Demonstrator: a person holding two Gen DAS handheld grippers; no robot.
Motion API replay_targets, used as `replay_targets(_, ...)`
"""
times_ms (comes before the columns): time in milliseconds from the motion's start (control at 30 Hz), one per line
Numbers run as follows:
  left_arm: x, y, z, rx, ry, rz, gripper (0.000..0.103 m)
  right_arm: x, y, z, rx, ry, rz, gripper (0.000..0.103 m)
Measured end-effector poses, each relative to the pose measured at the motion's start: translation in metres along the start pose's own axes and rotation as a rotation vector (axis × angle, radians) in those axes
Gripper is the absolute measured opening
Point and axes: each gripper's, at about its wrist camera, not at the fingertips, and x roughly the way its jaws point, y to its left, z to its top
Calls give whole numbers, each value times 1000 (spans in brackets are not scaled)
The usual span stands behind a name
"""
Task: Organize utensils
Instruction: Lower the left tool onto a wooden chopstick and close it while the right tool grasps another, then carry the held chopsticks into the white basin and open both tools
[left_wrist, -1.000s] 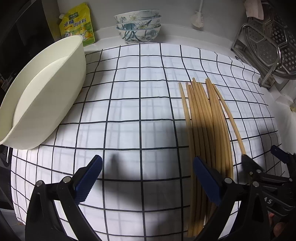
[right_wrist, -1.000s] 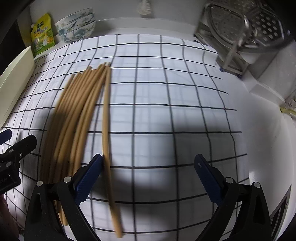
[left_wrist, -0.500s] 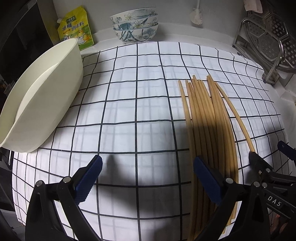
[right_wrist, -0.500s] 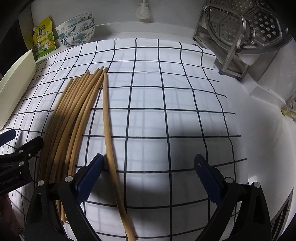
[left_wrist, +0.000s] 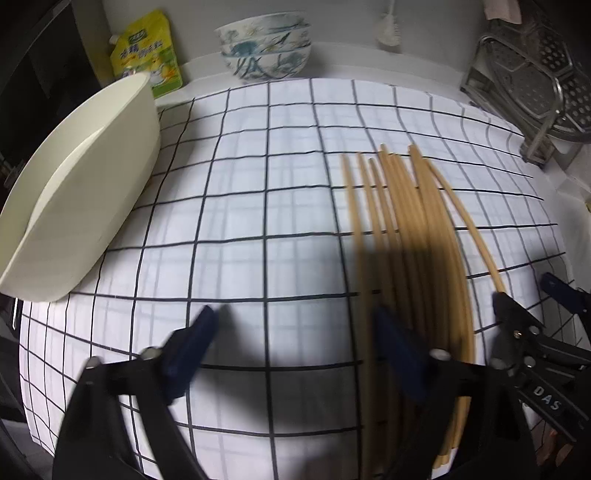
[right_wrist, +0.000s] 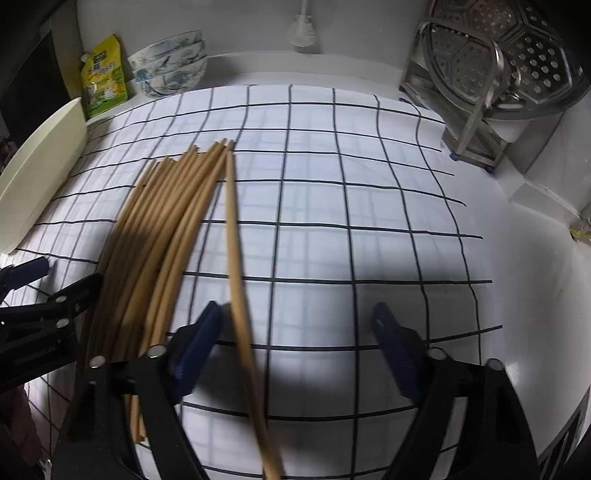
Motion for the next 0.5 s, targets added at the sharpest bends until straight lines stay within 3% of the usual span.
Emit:
replay_targets(67,-3,-5,2,11,3,-20,42,-2,7,1,-25,-2,22,50)
replay_targets(100,-4,-7,3,18,7,-36,34,-3,11,2,-38,1,41,38)
replay_targets(167,-4,-10,5,30,12,-32,8,-4,17,4,-57,8,62,14)
replay_targets(200,-3,-11,6,33,16,-37,7,-4,20,5,-62,11,61,7)
replay_targets(333,-4,-4,9,16,31,-75,7,-7,13,9,-13,28,115,6)
replay_targets(500,-22,8,18,7,-5,-112,7,-32,9,18,27,-12,146,6)
